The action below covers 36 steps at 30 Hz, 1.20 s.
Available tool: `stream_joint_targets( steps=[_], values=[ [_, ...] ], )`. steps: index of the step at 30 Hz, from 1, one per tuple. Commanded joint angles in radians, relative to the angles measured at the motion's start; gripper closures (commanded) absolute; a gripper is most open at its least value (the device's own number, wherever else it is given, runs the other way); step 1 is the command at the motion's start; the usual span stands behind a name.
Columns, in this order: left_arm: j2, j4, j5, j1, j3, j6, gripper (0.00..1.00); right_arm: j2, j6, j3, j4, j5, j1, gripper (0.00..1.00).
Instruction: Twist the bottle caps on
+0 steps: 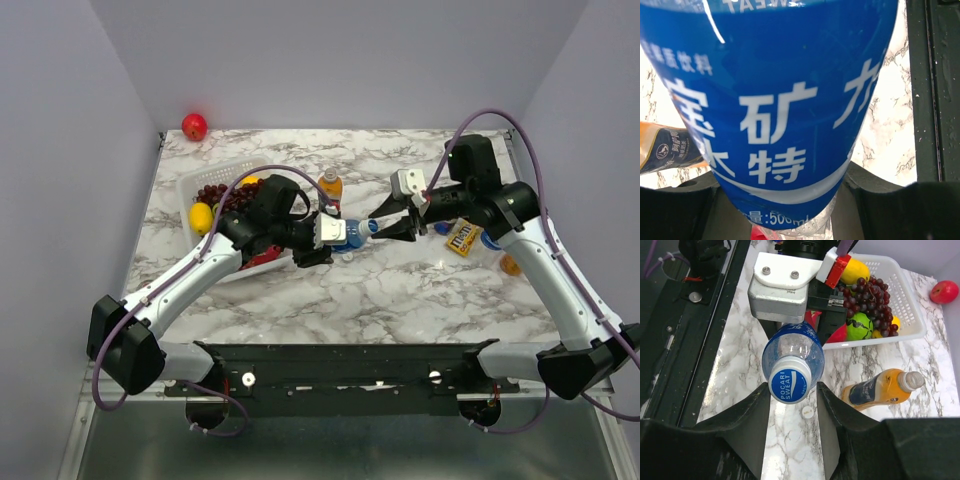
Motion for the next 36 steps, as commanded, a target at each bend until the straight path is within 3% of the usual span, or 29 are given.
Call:
stream_joint_targets(
  steps=[1, 6, 9, 13, 18, 22, 25, 26, 27, 29, 32, 36],
  values=[
    [0.011, -0.006, 0.041, -0.008, 0.028, 0.013, 1.00, 0.007, -0.012, 0.010, 0.018, -0.035, 0.011, 0.54],
    [0.023, 0.000, 0.025, -0.014, 0.028, -0.001, 1.00, 0.004, 0.100, 0.004, 0.111, -0.035, 0.026, 0.60],
    [0.020, 0.035, -0.040, -0.033, 0.022, -0.029, 1.00, 0.002, 0.223, -0.011, 0.218, 0.062, 0.046, 0.71],
    [-0.017, 0.181, -0.245, -0.071, -0.040, -0.116, 1.00, 0.010, 0.482, -0.051, 0.383, 0.256, 0.049, 0.81],
    [-0.048, 0.350, -0.641, -0.131, -0.084, -0.188, 1.00, 0.059, 0.825, -0.043, 0.394, 0.482, 0.048, 0.88],
    [-0.039, 0.381, -0.750, -0.140, -0.097, -0.173, 1.00, 0.102, 1.120, -0.074, 0.386, 0.450, 0.033, 0.91],
    [-0.029, 0.352, -0.740, -0.136, -0.108, -0.164, 1.00, 0.107, 1.159, -0.088, 0.430, 0.329, 0.033, 0.79],
    [-0.032, 0.343, -0.729, -0.131, -0.114, -0.159, 1.00, 0.104, 1.078, -0.080, 0.432, 0.298, 0.031, 0.65],
    [-0.044, 0.317, -0.700, -0.125, -0.119, -0.164, 1.00, 0.090, 1.017, -0.059, 0.423, 0.239, 0.029, 0.57],
    [-0.055, 0.280, -0.524, -0.073, -0.122, -0.190, 1.00, 0.062, 0.794, -0.048, 0.385, 0.212, 0.031, 0.42],
    [-0.095, 0.276, -0.236, 0.020, -0.148, -0.240, 1.00, -0.037, 0.664, -0.132, 0.448, 0.218, 0.025, 0.34],
    [-0.121, 0.338, -0.056, 0.042, -0.165, -0.321, 1.00, -0.090, 0.712, -0.204, 0.562, 0.142, 0.019, 0.31]
  ],
)
